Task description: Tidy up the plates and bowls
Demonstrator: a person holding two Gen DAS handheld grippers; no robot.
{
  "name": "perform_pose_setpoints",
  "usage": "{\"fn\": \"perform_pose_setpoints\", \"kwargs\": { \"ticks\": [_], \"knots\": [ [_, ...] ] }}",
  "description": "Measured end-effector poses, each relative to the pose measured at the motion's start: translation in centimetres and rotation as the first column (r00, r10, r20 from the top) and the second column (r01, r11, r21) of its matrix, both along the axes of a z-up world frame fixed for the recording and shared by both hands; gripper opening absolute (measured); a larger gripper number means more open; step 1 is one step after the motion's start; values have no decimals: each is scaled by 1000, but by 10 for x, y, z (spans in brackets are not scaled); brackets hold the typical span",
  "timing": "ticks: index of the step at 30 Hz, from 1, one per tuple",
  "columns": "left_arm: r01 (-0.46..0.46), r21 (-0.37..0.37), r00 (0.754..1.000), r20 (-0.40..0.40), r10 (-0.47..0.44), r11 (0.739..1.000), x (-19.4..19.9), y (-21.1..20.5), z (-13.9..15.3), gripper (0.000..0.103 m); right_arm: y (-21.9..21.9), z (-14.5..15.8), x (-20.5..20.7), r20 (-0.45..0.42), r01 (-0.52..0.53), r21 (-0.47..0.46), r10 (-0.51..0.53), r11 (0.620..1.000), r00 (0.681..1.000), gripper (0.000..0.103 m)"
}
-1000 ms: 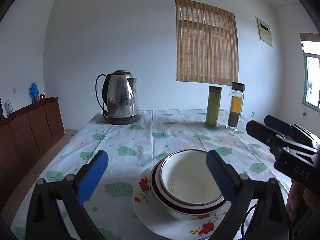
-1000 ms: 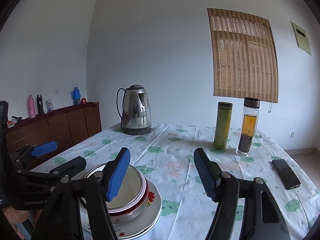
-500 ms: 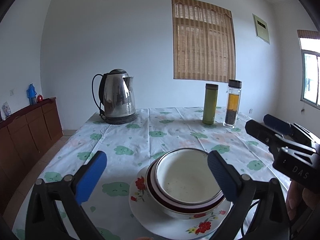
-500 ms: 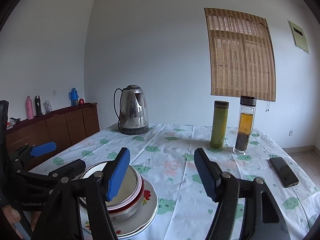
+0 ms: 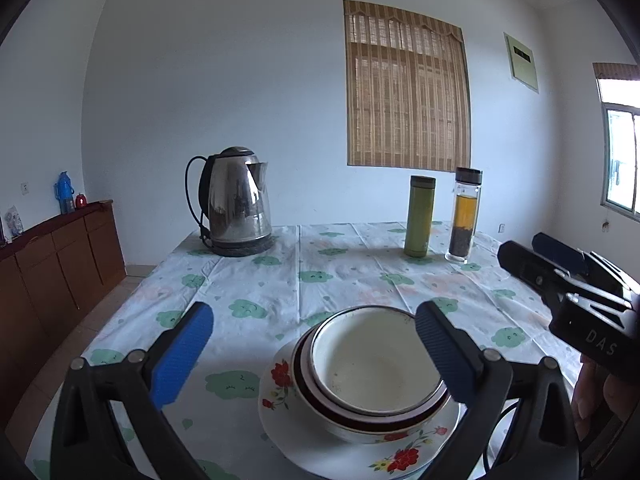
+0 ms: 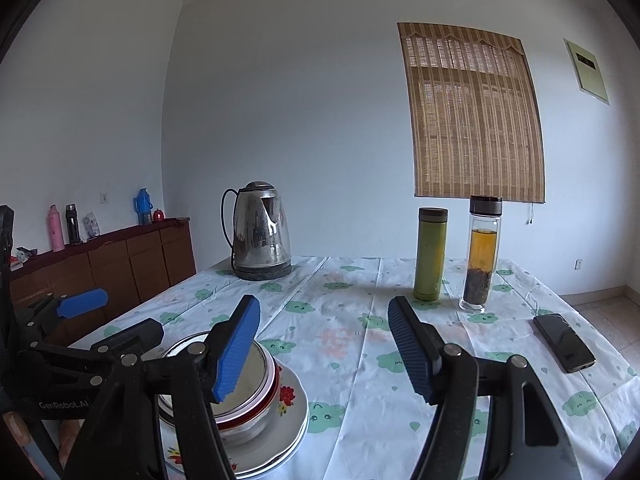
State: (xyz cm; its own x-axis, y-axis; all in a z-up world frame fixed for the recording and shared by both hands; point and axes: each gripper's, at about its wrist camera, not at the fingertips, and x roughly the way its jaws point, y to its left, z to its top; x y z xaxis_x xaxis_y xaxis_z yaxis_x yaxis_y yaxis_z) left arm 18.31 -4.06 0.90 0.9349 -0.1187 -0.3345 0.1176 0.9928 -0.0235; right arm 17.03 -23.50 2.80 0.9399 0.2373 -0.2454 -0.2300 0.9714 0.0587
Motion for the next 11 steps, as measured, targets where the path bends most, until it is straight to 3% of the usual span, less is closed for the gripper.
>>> {"fn": "perform_pose_setpoints", "kwargs": {
  "ticks": [11],
  "knots": [
    [15,31,999,31,-16,999,-4,-6,2,103,4,0,-3,14,3,-33,-3,999,1000,69]
  ]
}}
